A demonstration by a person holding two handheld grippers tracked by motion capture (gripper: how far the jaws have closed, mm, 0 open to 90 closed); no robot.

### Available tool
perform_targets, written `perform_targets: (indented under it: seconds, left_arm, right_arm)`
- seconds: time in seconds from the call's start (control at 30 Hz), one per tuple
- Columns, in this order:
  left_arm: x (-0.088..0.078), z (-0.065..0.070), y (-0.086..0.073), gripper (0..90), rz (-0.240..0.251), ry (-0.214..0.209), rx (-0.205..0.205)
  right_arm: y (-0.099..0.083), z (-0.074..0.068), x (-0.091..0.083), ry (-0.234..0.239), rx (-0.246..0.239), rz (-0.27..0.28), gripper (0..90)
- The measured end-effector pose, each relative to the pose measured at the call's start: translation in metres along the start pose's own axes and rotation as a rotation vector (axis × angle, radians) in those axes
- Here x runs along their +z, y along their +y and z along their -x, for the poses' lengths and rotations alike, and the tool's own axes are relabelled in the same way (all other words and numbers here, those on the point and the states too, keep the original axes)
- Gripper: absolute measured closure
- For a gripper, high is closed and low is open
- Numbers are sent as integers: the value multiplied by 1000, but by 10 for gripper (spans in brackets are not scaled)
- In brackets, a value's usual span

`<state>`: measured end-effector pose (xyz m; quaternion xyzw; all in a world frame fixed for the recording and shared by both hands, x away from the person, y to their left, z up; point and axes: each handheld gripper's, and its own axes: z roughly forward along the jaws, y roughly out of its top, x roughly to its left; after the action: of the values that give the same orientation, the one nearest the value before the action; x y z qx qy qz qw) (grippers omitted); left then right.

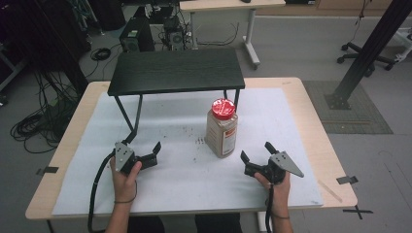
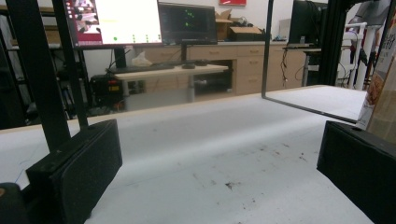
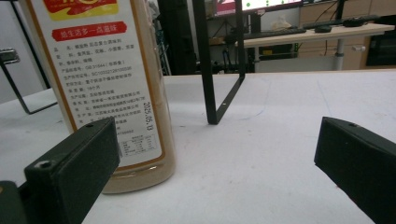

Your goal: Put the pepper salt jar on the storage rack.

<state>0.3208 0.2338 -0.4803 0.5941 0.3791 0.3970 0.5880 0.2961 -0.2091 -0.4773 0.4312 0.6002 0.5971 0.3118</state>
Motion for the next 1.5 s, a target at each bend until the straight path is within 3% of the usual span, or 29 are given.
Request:
perform_targets:
  seconds: [0.8, 1.5]
  left_arm:
    - [0, 0, 0, 2, 0, -1, 2]
    - [0, 0, 0, 2, 0, 0, 1]
  right_arm:
    - [4, -11, -3, 109, -9, -52, 1]
    - [22, -19, -1, 159, -19, -36, 0]
